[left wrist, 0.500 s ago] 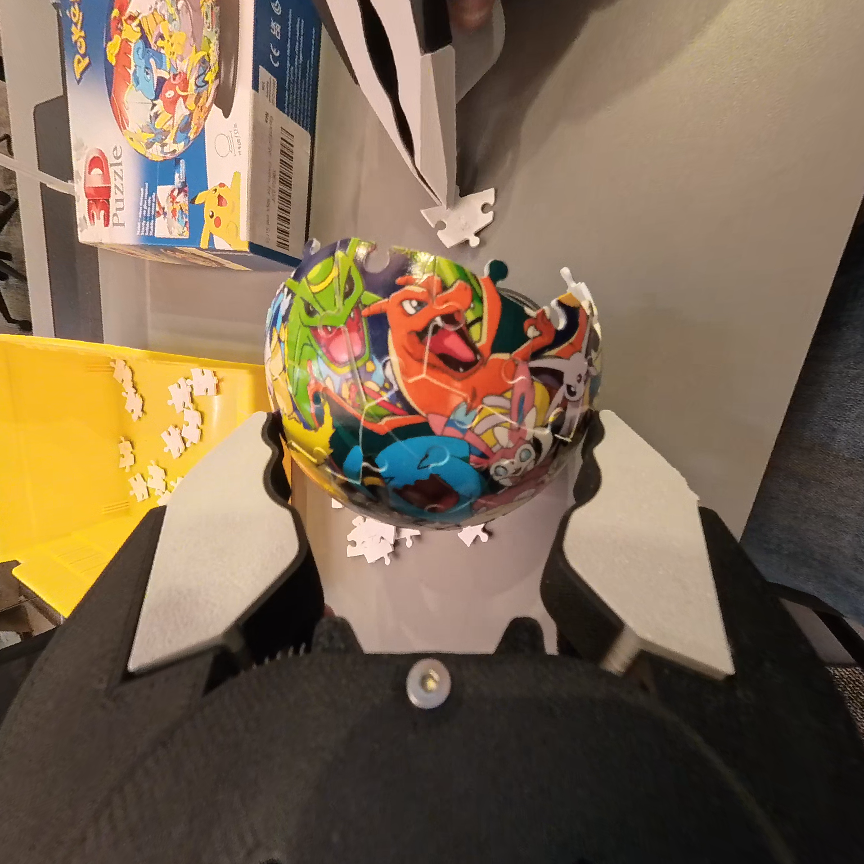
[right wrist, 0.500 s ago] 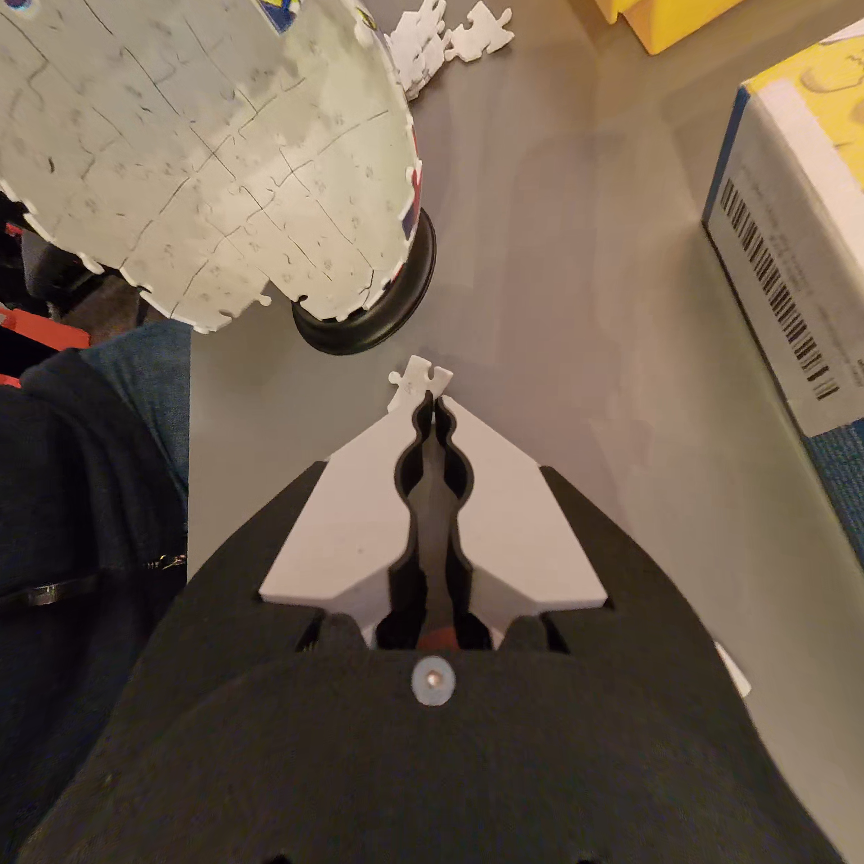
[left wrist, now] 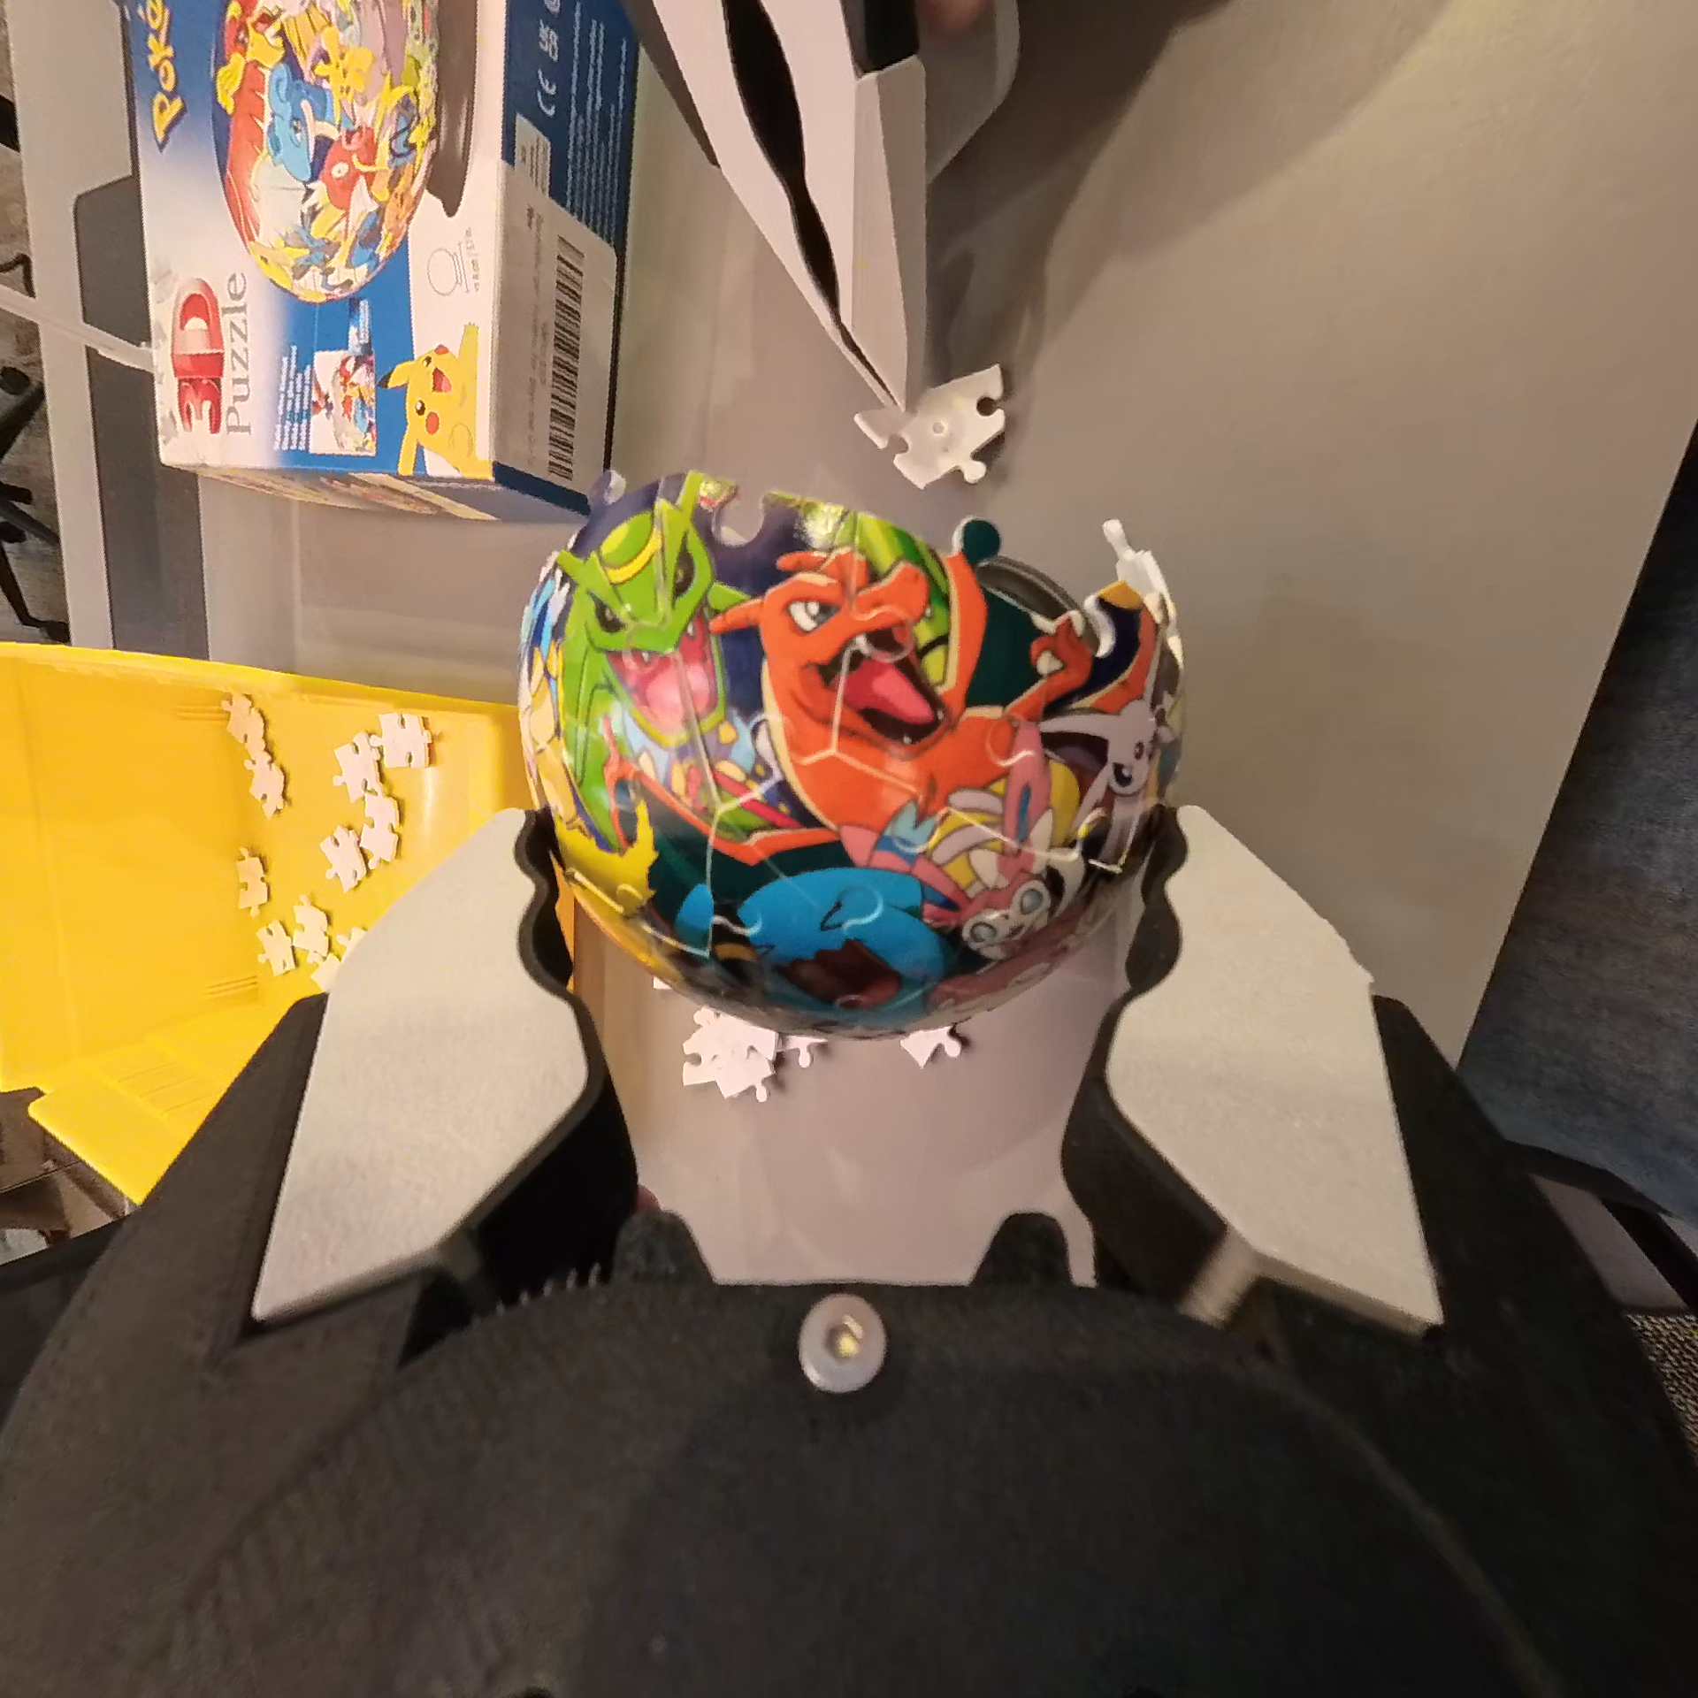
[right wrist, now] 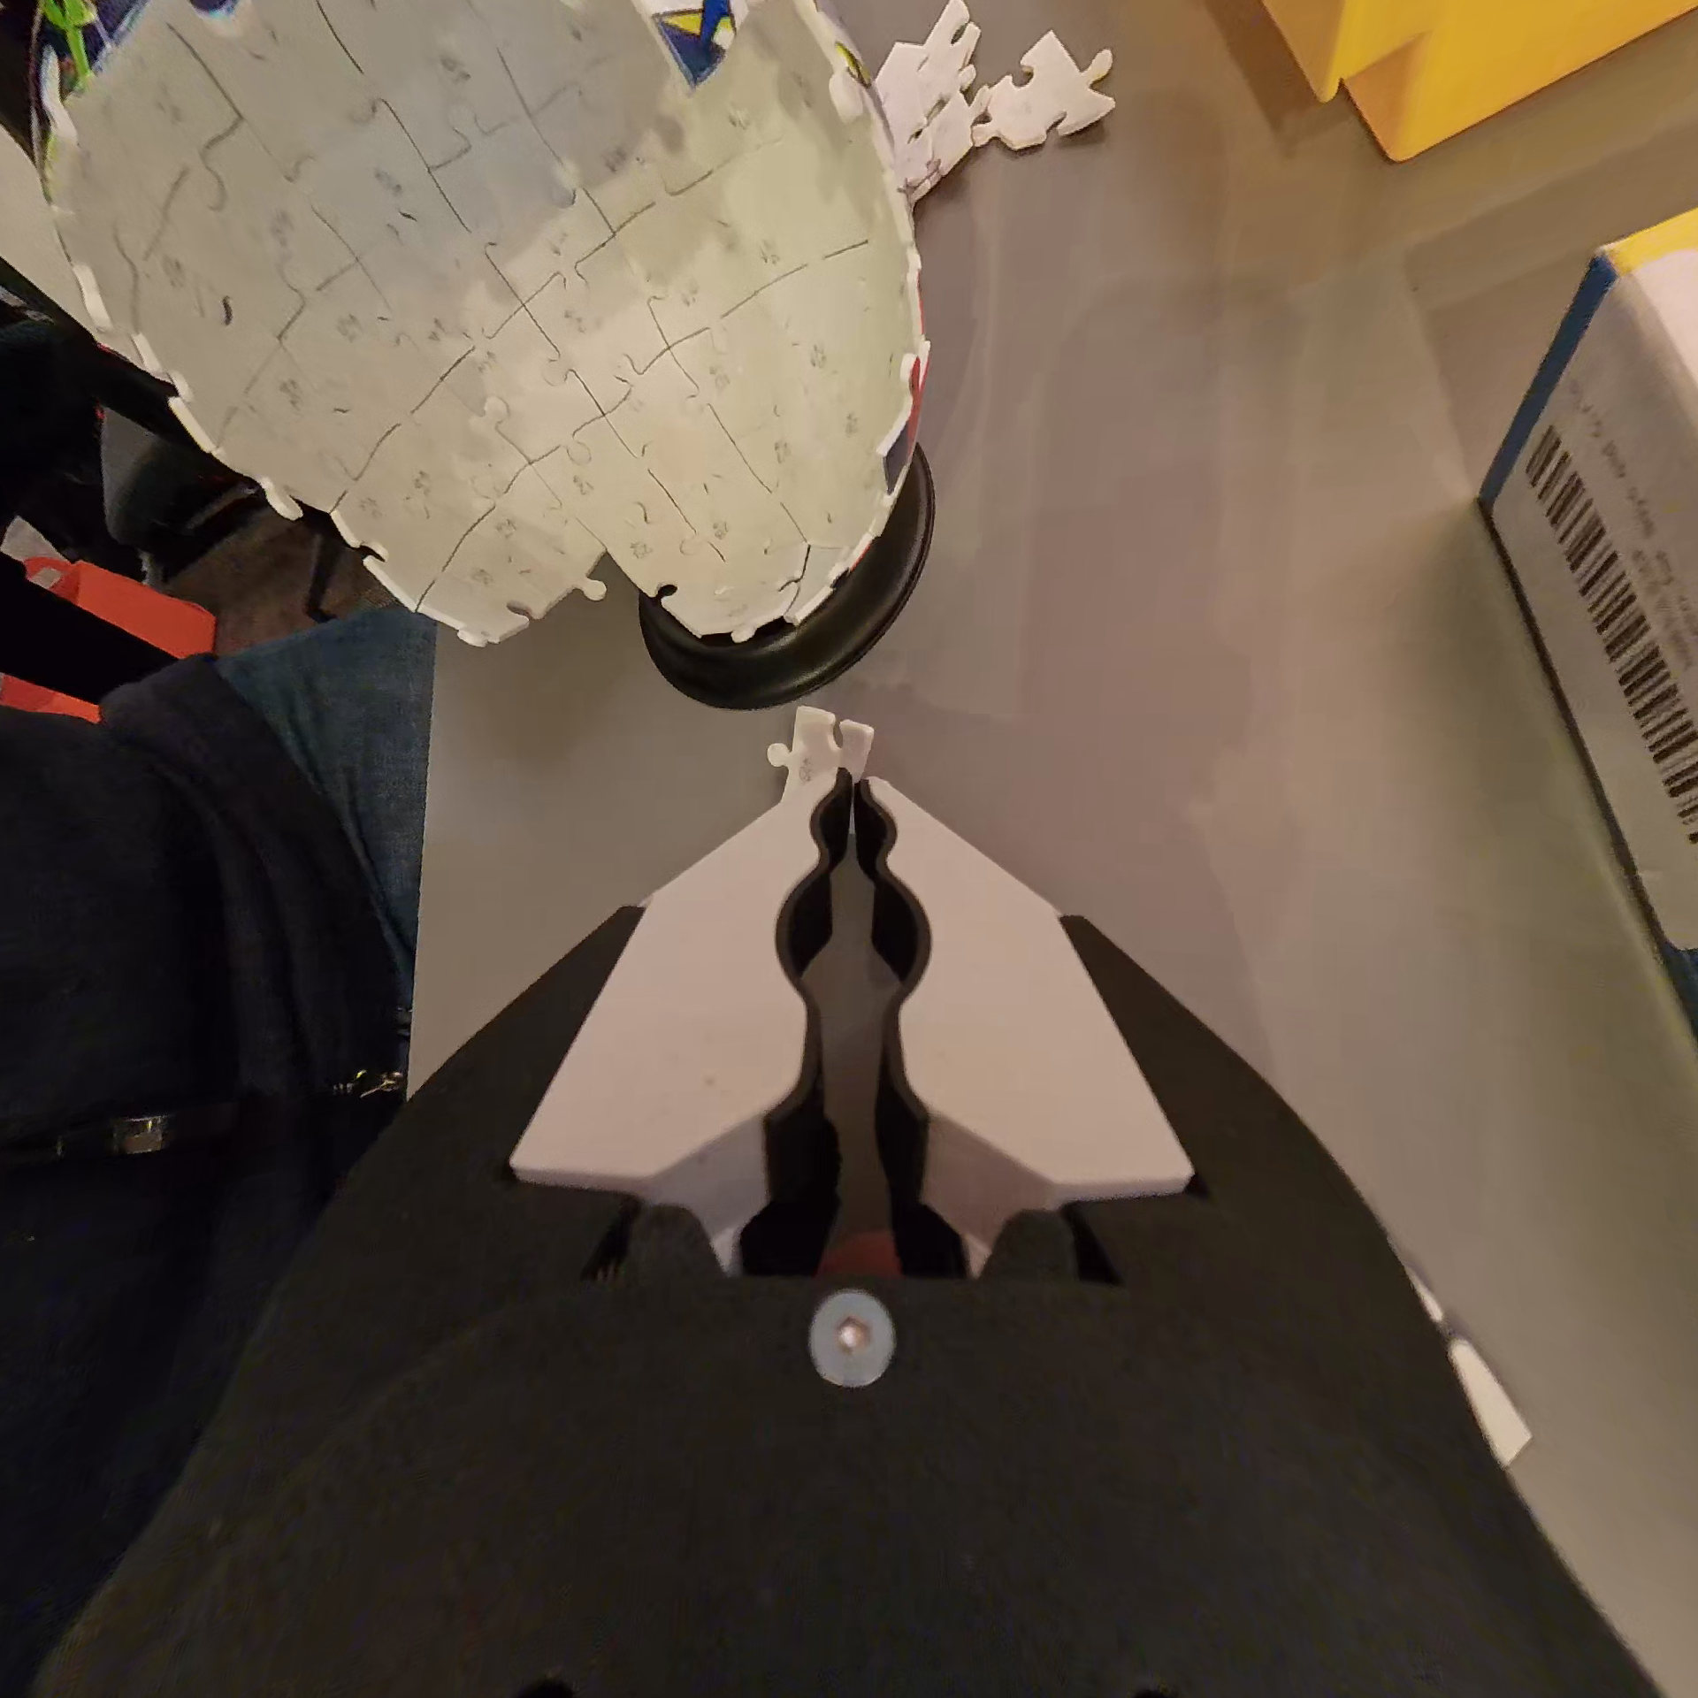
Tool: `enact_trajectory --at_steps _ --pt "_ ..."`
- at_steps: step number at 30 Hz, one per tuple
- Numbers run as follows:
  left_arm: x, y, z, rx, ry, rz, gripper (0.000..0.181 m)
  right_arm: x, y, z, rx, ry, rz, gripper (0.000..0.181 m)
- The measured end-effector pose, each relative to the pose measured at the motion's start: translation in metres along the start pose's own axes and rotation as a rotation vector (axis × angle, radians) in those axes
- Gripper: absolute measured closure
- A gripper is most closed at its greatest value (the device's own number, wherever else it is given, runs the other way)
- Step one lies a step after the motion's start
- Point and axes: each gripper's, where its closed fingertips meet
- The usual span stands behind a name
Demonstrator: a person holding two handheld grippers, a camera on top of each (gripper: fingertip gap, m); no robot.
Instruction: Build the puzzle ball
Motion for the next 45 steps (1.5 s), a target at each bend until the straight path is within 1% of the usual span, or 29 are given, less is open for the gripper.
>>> enact_trajectory --at_steps 10,15,19,22,24,26,28,30,34,36,38,41,43,45 --pt "-0.001 0.004 0.003 -0.018 -0.009 0.004 0.062 0.000 -0.003 0.003 -0.006 0.002 -0.004 0.181" --pt "-0.003 0.008 0.007 -0.044 -0.018 -0.001 0.062 0.001 -0.003 0.003 -0.010 0.007 -0.002 0.181" --pt "-0.003 0.011 0.011 -0.091 -0.050 -0.003 0.064 0.002 -0.004 0.005 -0.021 0.007 0.002 0.181" --pt "-0.002 0.011 0.011 -0.101 -0.056 0.005 0.064 0.005 -0.005 0.006 -0.036 0.007 0.019 0.181" --pt "-0.001 0.010 0.010 -0.101 -0.057 0.009 0.064 0.009 -0.004 0.005 -0.033 0.034 0.059 0.176" --pt "-0.001 0.009 0.010 -0.101 -0.058 0.010 0.064 0.005 0.000 -0.002 -0.014 0.078 0.066 0.172" --pt "-0.001 0.009 0.010 -0.104 -0.062 0.011 0.064 0.002 0.004 -0.009 -0.009 0.169 0.111 0.173" --pt "-0.001 0.008 0.010 -0.108 -0.066 0.012 0.064 -0.011 0.004 -0.018 0.017 0.260 0.106 0.176" --pt "-0.002 0.009 0.011 -0.135 -0.088 0.013 0.065 -0.034 -0.011 -0.032 0.046 0.433 0.128 0.181" --pt "-0.002 0.009 0.010 -0.145 -0.094 0.015 0.067 -0.041 -0.024 -0.036 0.050 0.473 0.132 0.181" --pt "-0.002 0.009 0.010 -0.149 -0.097 0.016 0.069 -0.039 -0.036 -0.035 0.025 0.550 0.182 0.181" --pt "-0.003 0.010 0.009 -0.149 -0.099 0.010 0.072 -0.028 -0.050 -0.027 -0.050 0.638 0.264 0.181" --pt "-0.002 0.010 0.009 -0.145 -0.094 0.008 0.072 -0.025 -0.054 -0.021 -0.087 0.654 0.284 0.181" --pt "-0.002 0.010 0.009 -0.139 -0.092 0.006 0.072 -0.024 -0.054 -0.021 -0.089 0.657 0.301 0.181"
Point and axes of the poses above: each gripper's, where its closed fingertips meet, y back along the fingers, z out of its underside, x = y × z across the jaws, and after that the axes turned 6 degrees about x, right-handed
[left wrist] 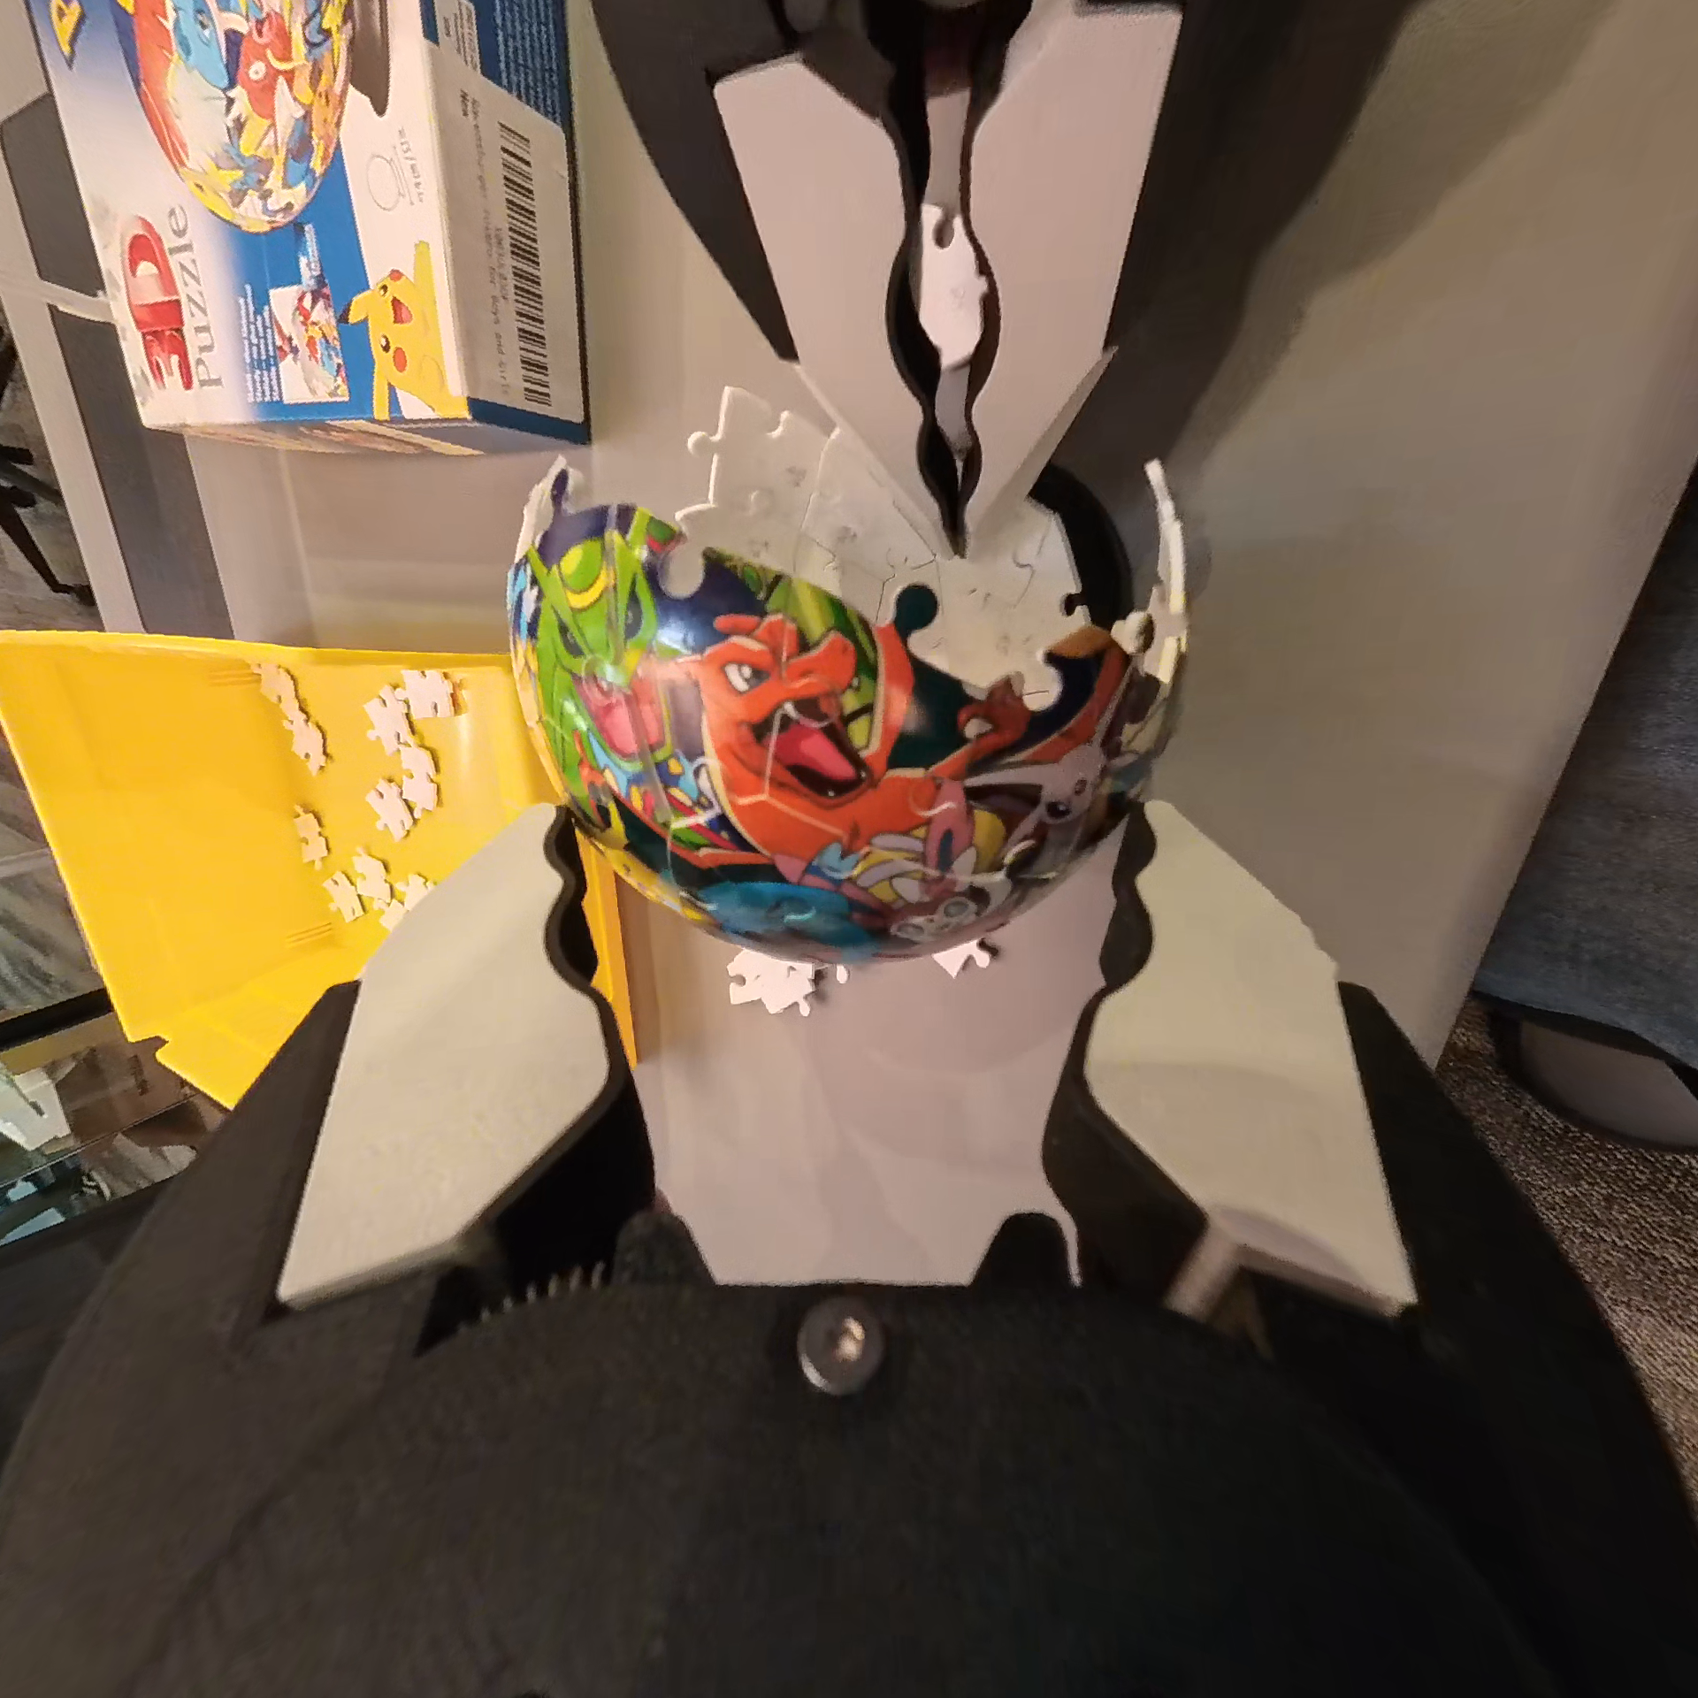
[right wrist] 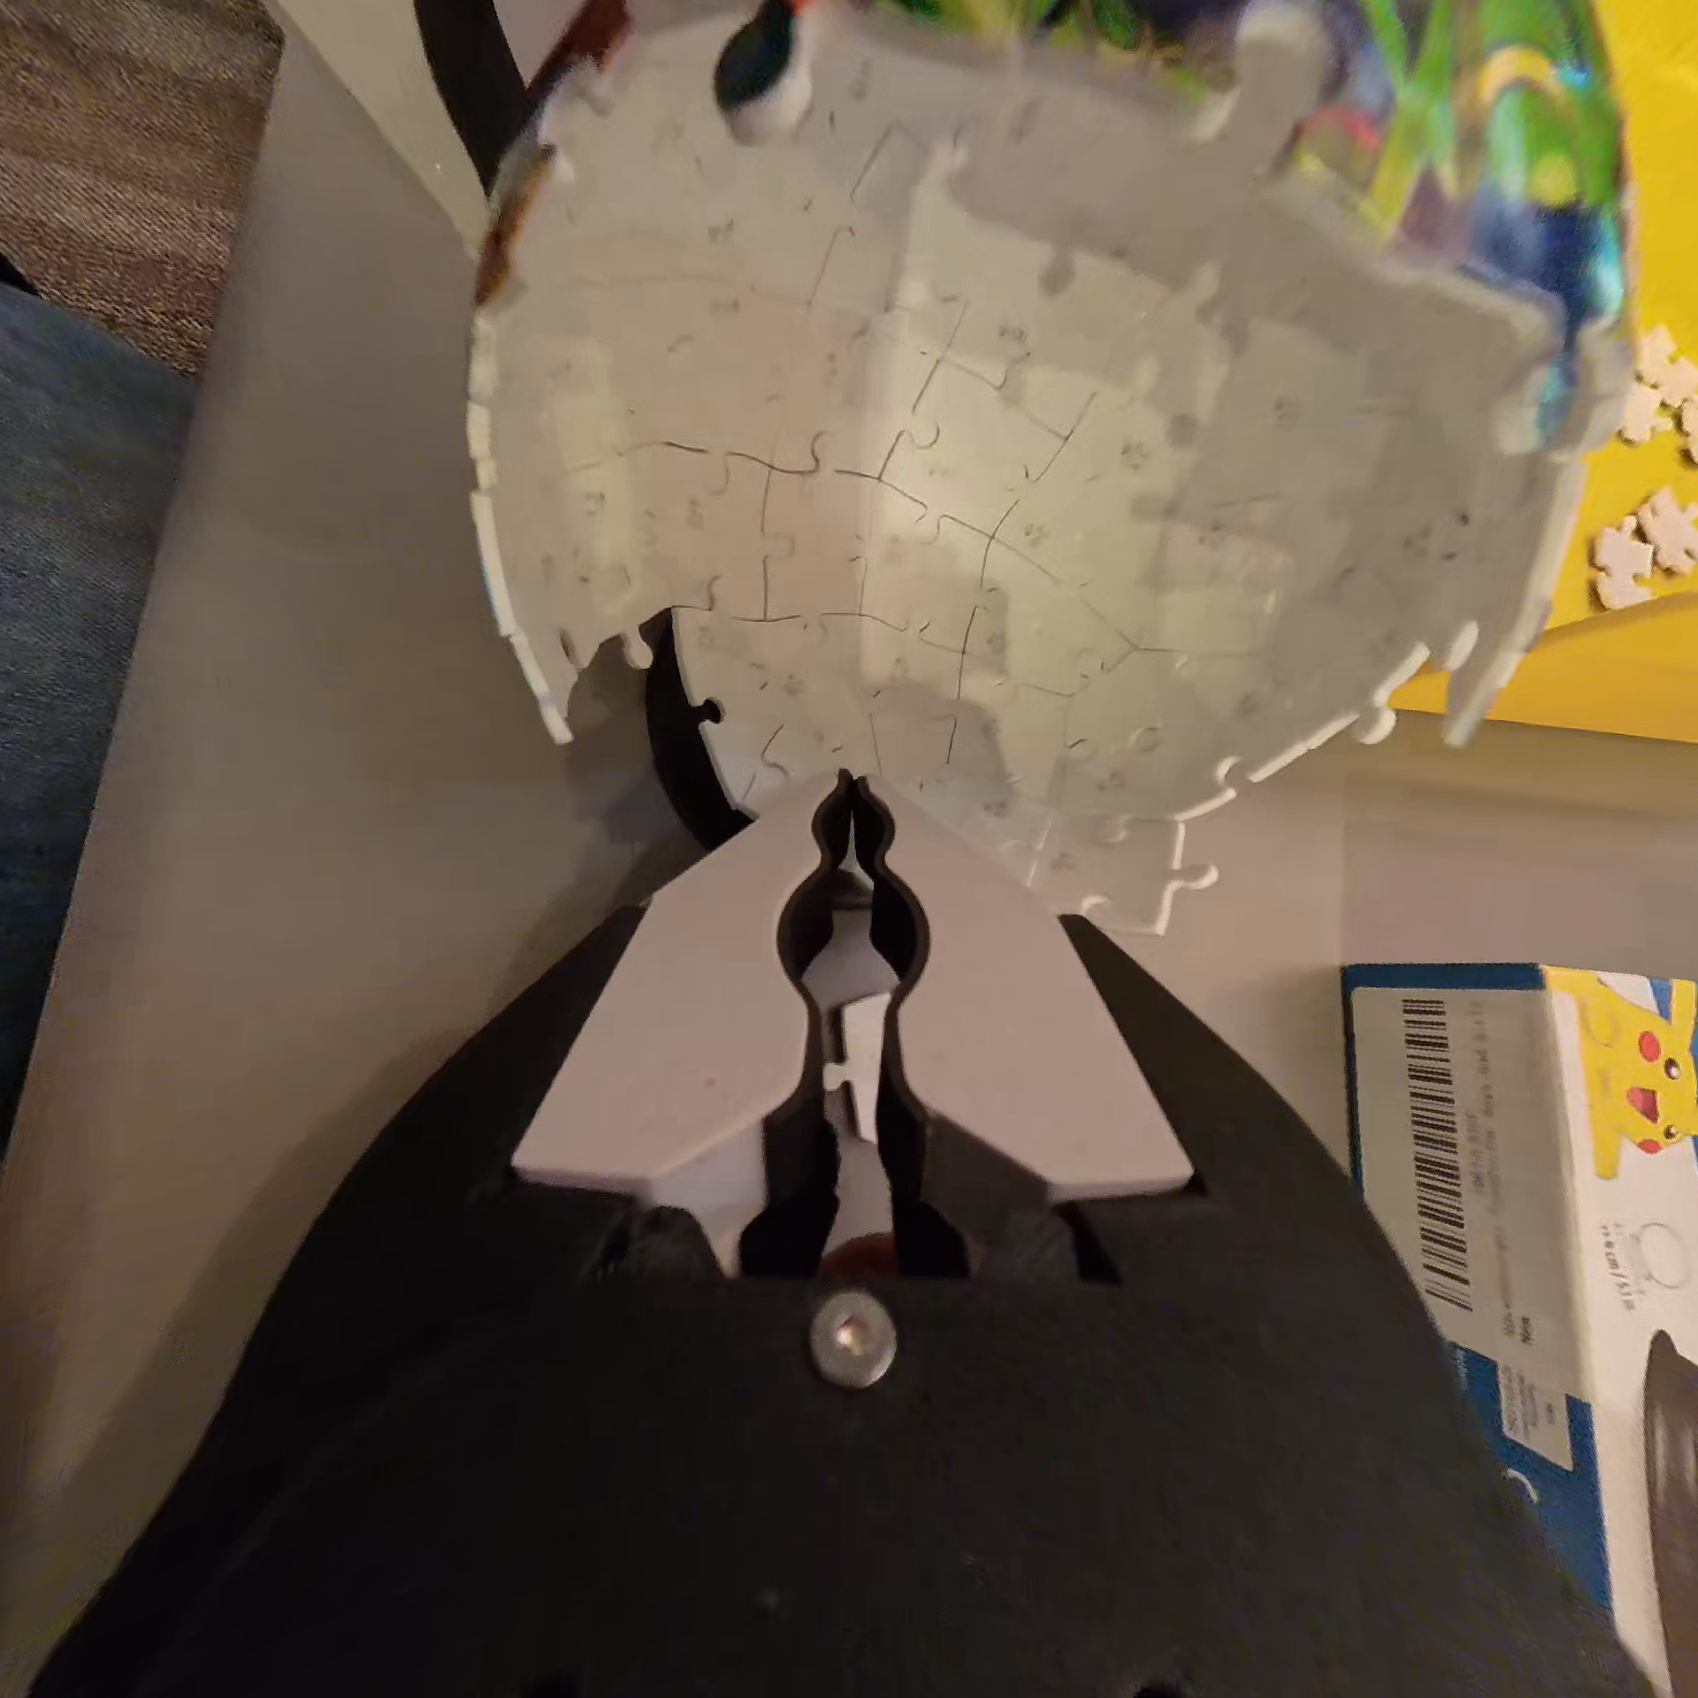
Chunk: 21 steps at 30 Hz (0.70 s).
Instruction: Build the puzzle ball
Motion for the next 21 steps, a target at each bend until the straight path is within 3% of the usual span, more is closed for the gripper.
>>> enact_trajectory --at_steps 21 --pt "0.0036 -0.0048 0.0000 0.118 0.118 -0.017 0.071 0.0042 0.0027 0.0085 -0.113 0.063 0.100 0.181"
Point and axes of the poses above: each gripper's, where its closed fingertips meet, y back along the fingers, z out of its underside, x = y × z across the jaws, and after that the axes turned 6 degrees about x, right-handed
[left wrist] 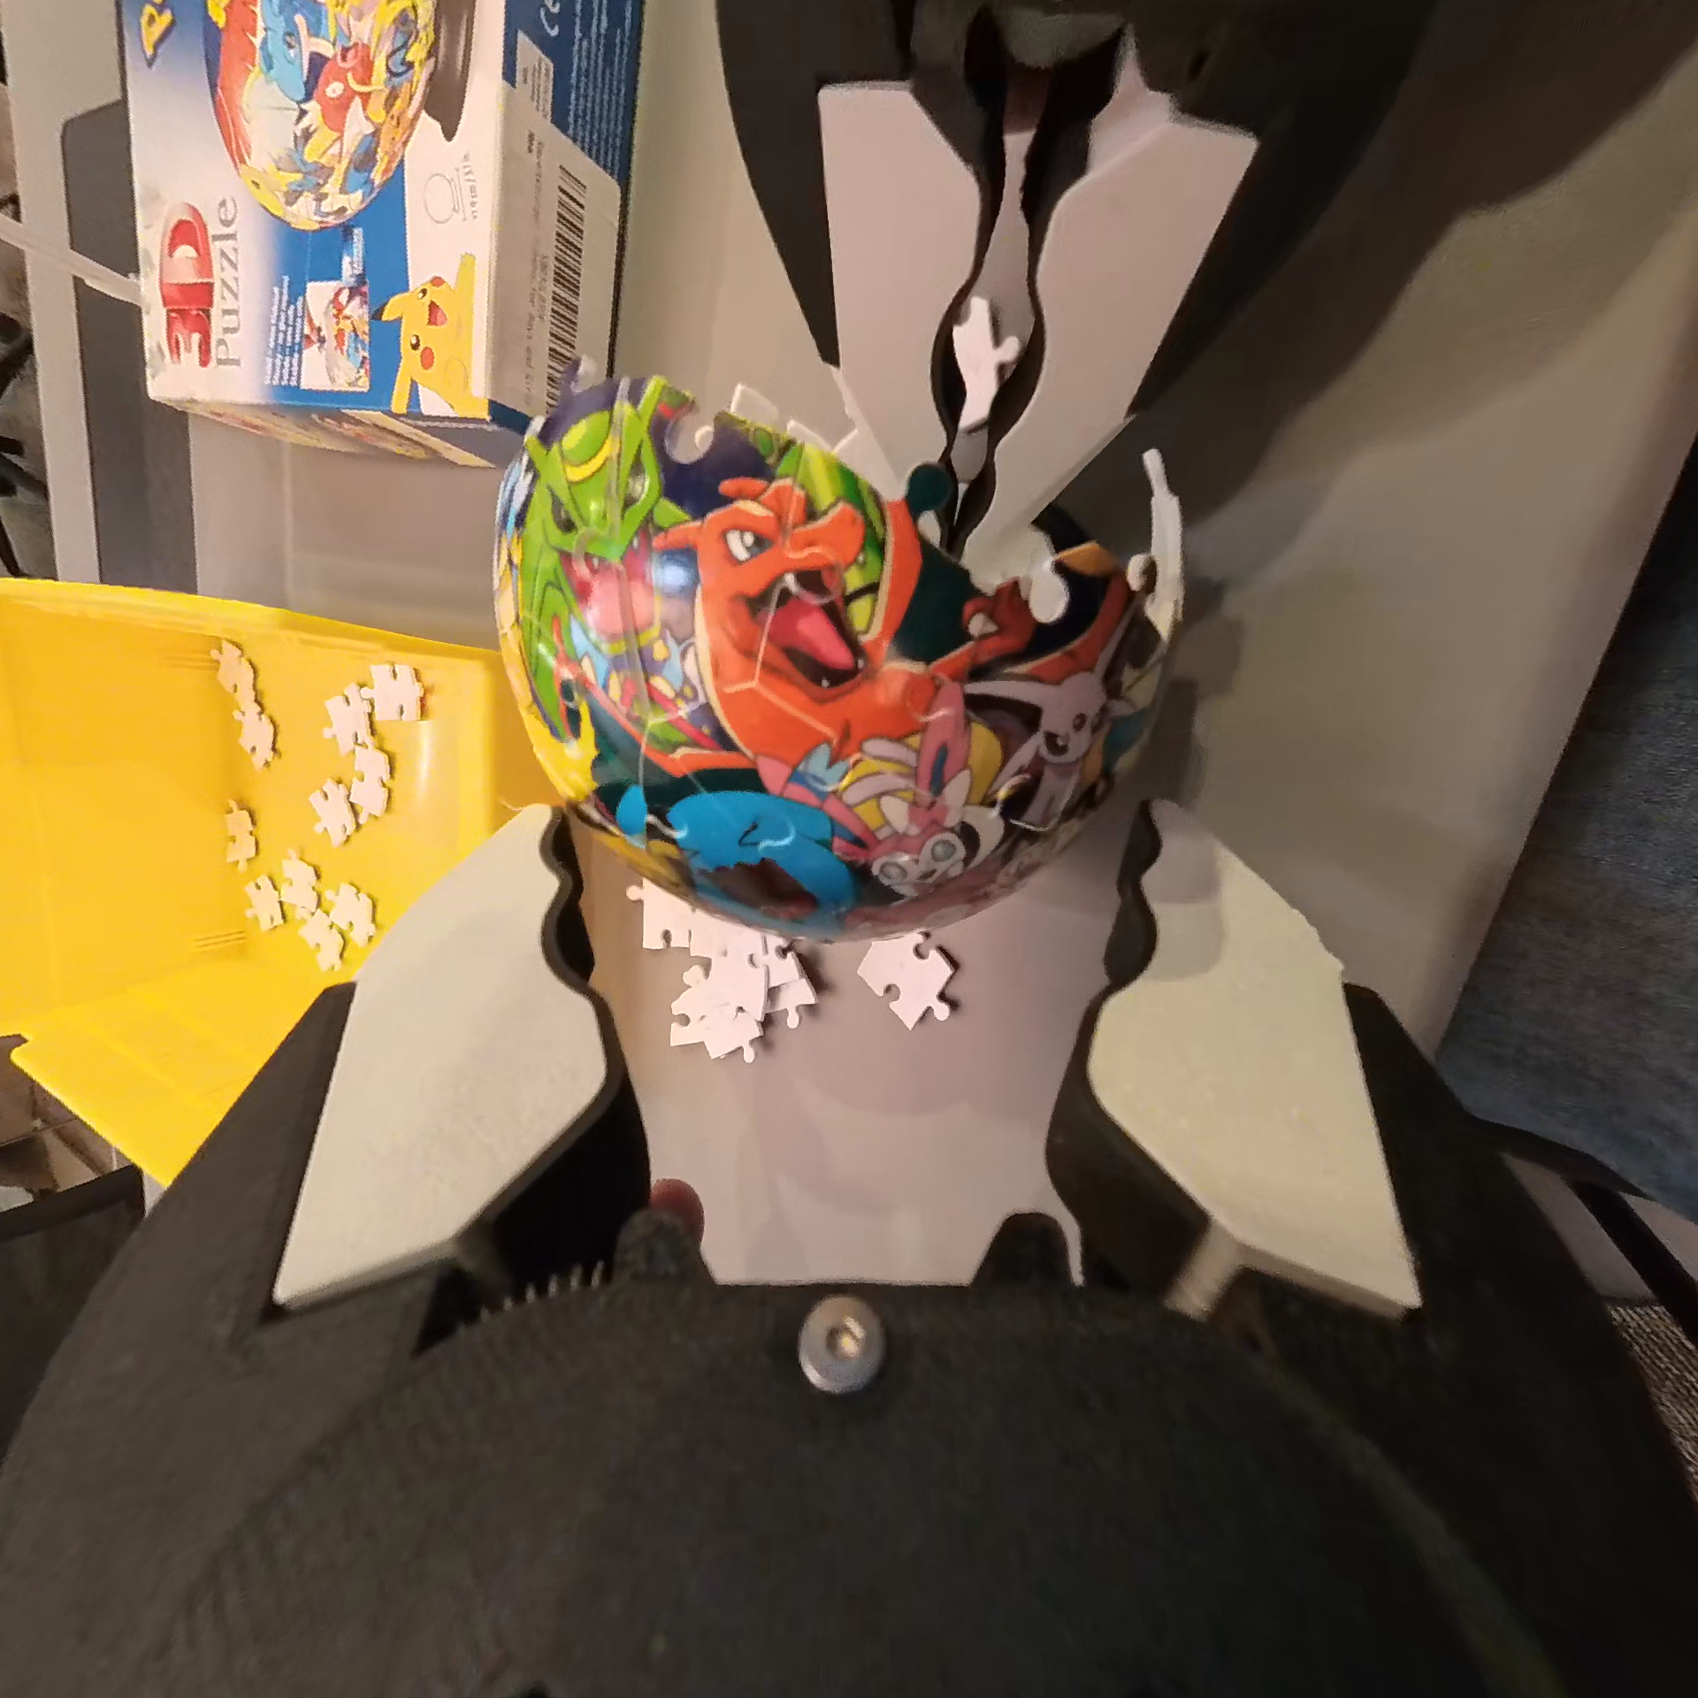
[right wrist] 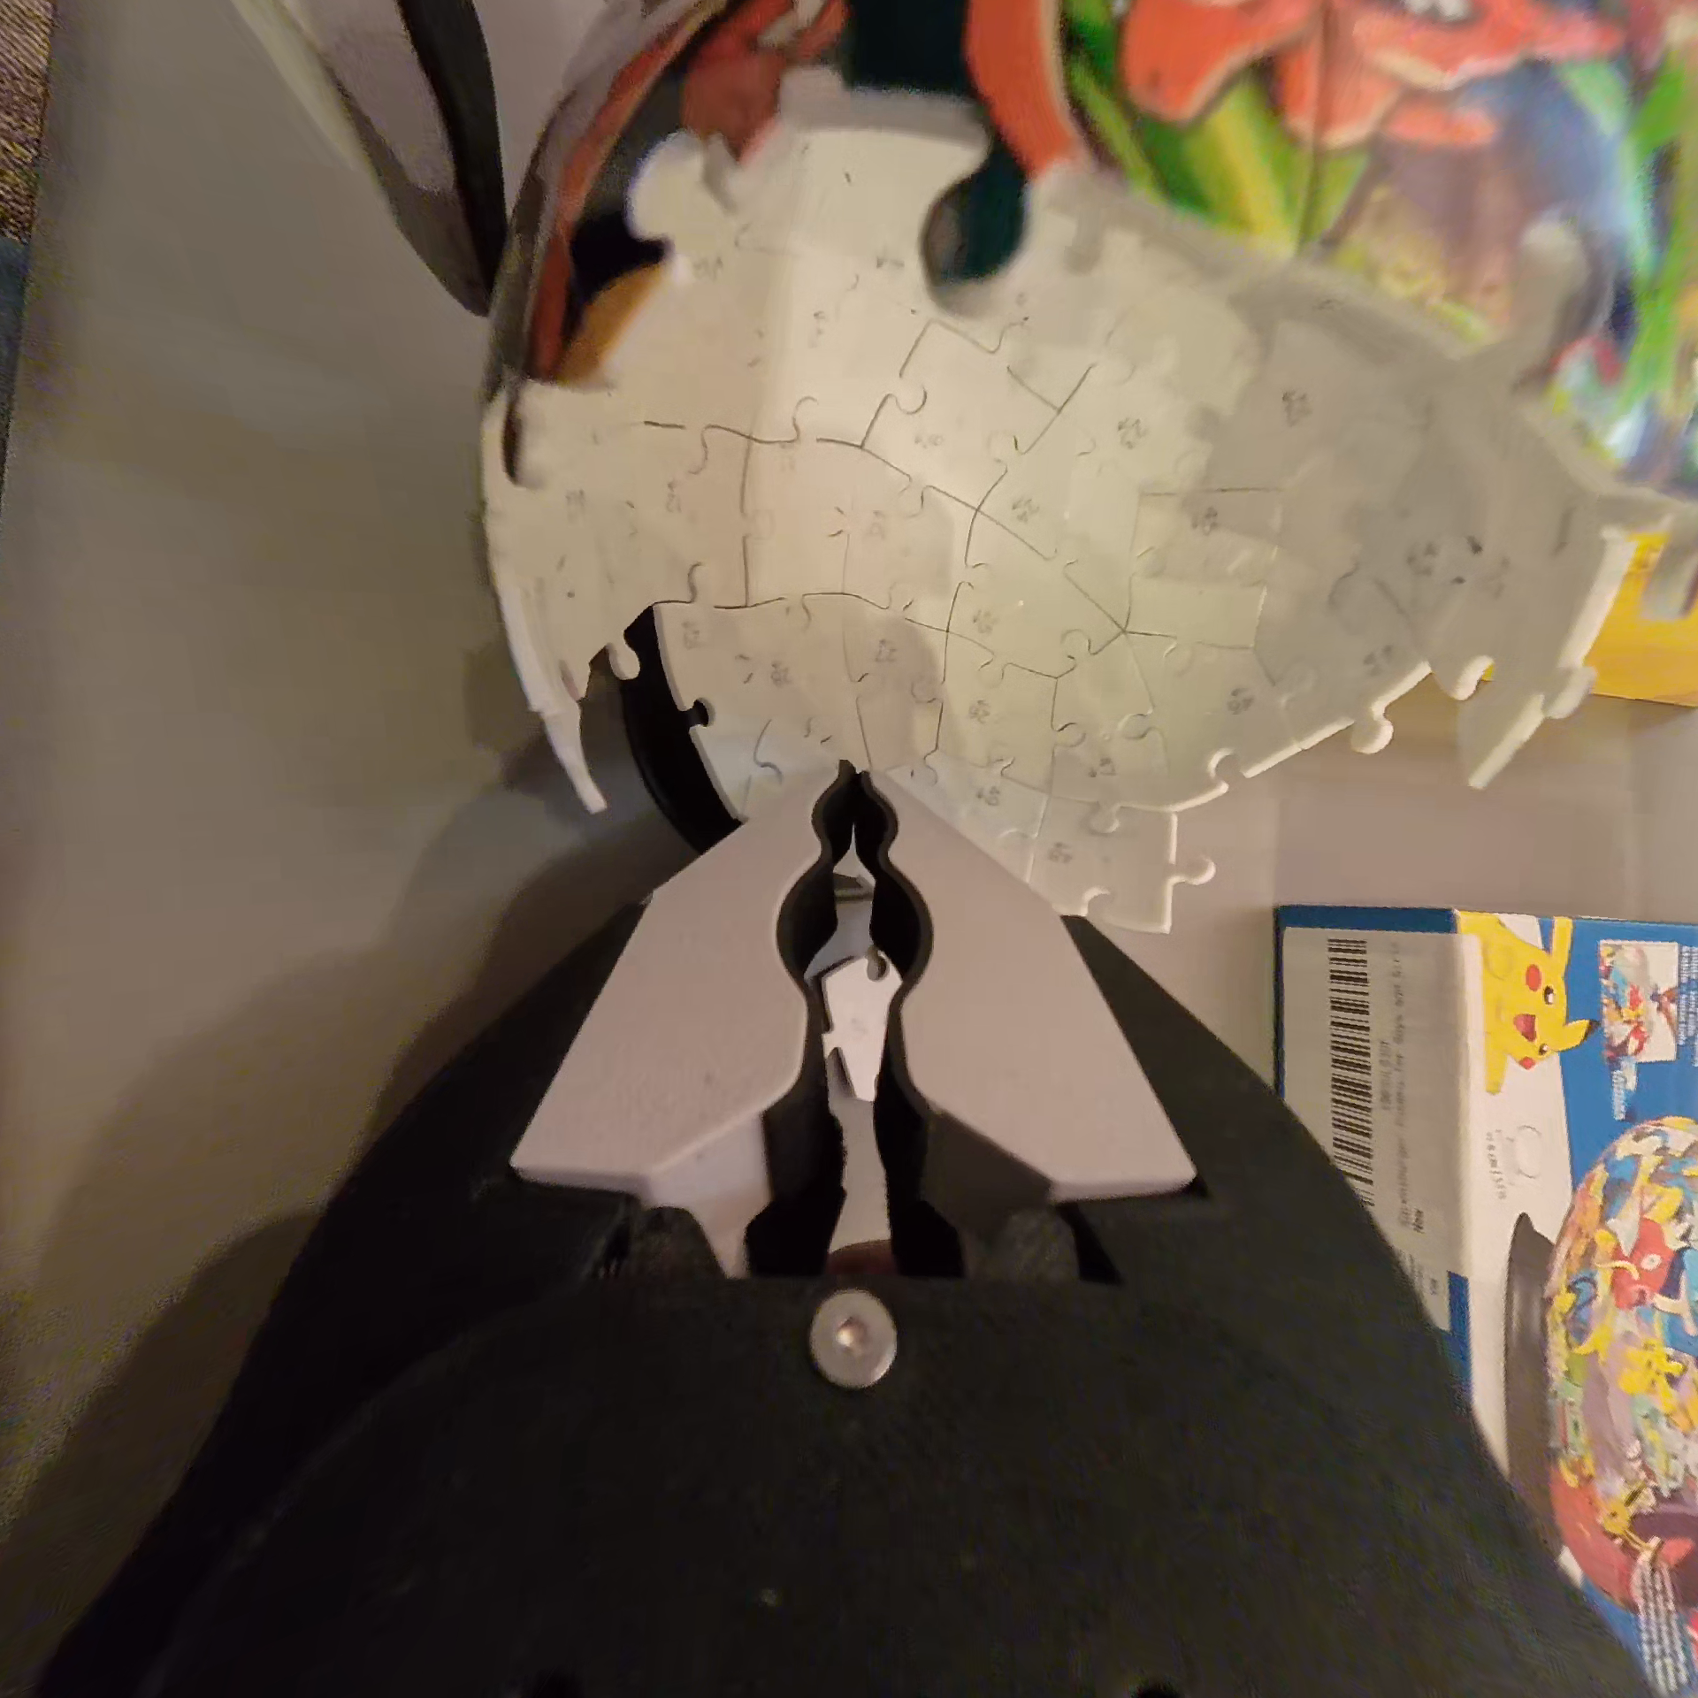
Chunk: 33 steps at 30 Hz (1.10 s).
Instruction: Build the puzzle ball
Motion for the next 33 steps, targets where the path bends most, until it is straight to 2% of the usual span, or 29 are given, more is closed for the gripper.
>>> enact_trajectory --at_steps 7,12,15,19,23,33 --pt "-0.017 0.019 0.020 0.021 0.122 -0.069 0.072 0.001 0.000 -0.001 0.020 -0.003 0.006 0.181" --pt "-0.017 0.025 0.046 0.033 0.238 -0.086 0.084 0.005 0.001 0.001 0.018 -0.011 0.008 0.181" --pt "-0.007 0.019 0.054 0.049 0.294 -0.048 0.099 0.006 0.002 0.001 0.029 -0.025 -0.005 0.181" --pt "0.009 0.002 0.070 0.005 0.340 0.019 0.119 0.006 0.004 -0.001 0.044 -0.031 -0.007 0.181" --pt "0.012 -0.009 0.087 -0.056 0.357 0.021 0.124 0.008 0.009 -0.006 0.071 -0.059 -0.008 0.181" --pt "-0.028 -0.017 0.109 -0.036 0.401 -0.049 0.128 0.008 0.027 -0.011 0.141 -0.117 -0.035 0.181"
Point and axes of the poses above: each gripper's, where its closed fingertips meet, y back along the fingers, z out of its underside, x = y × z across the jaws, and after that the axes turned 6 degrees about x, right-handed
